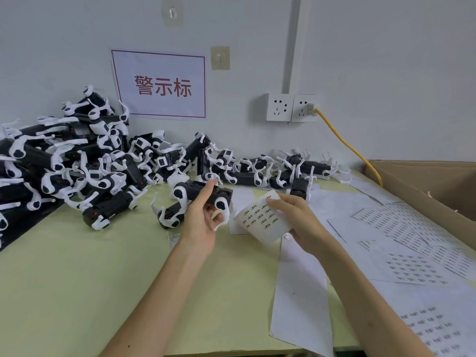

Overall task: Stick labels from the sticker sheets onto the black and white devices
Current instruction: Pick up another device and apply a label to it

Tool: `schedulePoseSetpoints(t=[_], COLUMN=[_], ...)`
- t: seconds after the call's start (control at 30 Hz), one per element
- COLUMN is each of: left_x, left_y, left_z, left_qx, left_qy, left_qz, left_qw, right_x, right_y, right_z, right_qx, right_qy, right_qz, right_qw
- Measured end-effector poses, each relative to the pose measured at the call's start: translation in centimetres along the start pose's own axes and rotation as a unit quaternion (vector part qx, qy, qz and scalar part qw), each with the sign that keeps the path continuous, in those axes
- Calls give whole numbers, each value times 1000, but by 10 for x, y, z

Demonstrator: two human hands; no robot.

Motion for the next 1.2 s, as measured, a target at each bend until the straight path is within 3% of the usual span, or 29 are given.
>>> schedulePoseSetpoints(t=[0.1, 0.23, 0.4, 0.57, 0.87, 1.2], left_x=[-7, -18, -26, -27, -28, -40], left_y=[10, 19, 25, 26, 25, 31], left_z=[-5, 9, 22, 22, 23, 23], left_qx=[62, 158, 218, 215, 239, 279], left_qy=[51, 46, 44, 54, 78, 112], left_qz=[54, 106, 145, 150, 153, 181], left_qw=[995, 981, 964, 964, 956, 936], right_x=[-2, -6, -7, -10, -14, -16], right_y=[1, 4, -8, -2, -6, -8], right_z=[-1, 14, 26, 31, 39, 40], right_qx=[53, 41, 11, -88, -170, -190], right_qy=[32, -66, -154, -228, -275, -274], right_qz=[-10, 0, -66, -73, -125, -136], right_qw=[998, 997, 986, 967, 938, 933])
Point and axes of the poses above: each hand's wrist, its own x-axis towards the middle knuckle, its own y-axis out of the palm, z = x × y, the point moved 9 cm from there along x, towards the middle knuckle, and after that the axes turned 15 degrees about -z, right-handed, at the moved point
